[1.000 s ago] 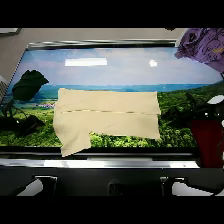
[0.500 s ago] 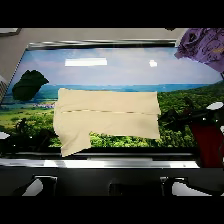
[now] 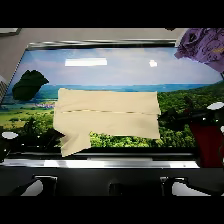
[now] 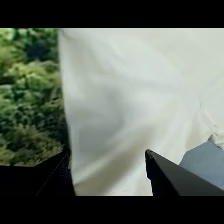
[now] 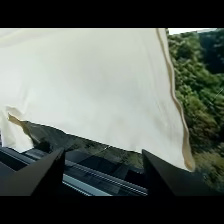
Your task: Fold the clothes and pants, and hang the long-sleeved shirts on hangers.
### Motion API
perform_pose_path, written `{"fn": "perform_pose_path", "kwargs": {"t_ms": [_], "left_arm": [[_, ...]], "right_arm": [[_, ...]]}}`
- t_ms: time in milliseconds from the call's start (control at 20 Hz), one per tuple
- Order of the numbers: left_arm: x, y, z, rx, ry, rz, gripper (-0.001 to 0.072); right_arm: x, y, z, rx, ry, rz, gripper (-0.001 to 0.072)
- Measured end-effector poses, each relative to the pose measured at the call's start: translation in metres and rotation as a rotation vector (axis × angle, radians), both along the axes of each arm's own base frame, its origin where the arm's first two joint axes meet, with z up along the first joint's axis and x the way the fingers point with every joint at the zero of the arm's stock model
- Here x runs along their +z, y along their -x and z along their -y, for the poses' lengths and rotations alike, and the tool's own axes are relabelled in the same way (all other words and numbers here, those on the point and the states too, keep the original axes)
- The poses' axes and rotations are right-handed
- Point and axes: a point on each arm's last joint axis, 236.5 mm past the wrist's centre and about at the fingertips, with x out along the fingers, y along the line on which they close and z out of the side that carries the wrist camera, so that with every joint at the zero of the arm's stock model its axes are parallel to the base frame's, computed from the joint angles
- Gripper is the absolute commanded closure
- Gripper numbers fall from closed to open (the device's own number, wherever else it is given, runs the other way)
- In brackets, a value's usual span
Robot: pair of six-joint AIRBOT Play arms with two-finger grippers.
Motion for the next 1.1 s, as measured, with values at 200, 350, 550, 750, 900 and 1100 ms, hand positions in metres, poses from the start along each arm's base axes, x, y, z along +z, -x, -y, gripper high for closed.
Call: {"fn": "perform_pose_path", "kwargs": {"t_ms": [200, 350, 550, 750, 900, 1100], "left_arm": [[-0.013, -0.001, 0.004, -0.02, -0.024, -0.013, 0.0687], [-0.014, -0.002, 0.006, -0.02, -0.02, -0.015, 0.0689], [-0.014, -0.002, 0.008, -0.021, -0.015, -0.016, 0.0688], [-0.014, -0.001, 0.009, -0.024, -0.013, -0.018, 0.0689], [-0.014, 0.0, 0.01, -0.028, -0.008, -0.022, 0.0688], [-0.013, 0.002, 0.012, -0.033, -0.002, -0.026, 0.0688]], "right_arm": [[0.007, -0.002, -0.006, -0.002, -0.036, 0.013, 0.0173], [0.009, 0.002, -0.006, 0.019, -0.038, 0.002, 0.0173], [-0.002, 0.013, 0.006, 0.05, 0.034, -0.032, 0.0173], [-0.021, 0.019, 0.025, 0.053, 0.137, -0.064, 0.0209], [-0.04, 0.032, 0.025, 0.053, 0.141, -0.117, 0.0229], [-0.06, 0.049, 0.016, 0.059, 0.114, -0.156, 0.0228]]}}
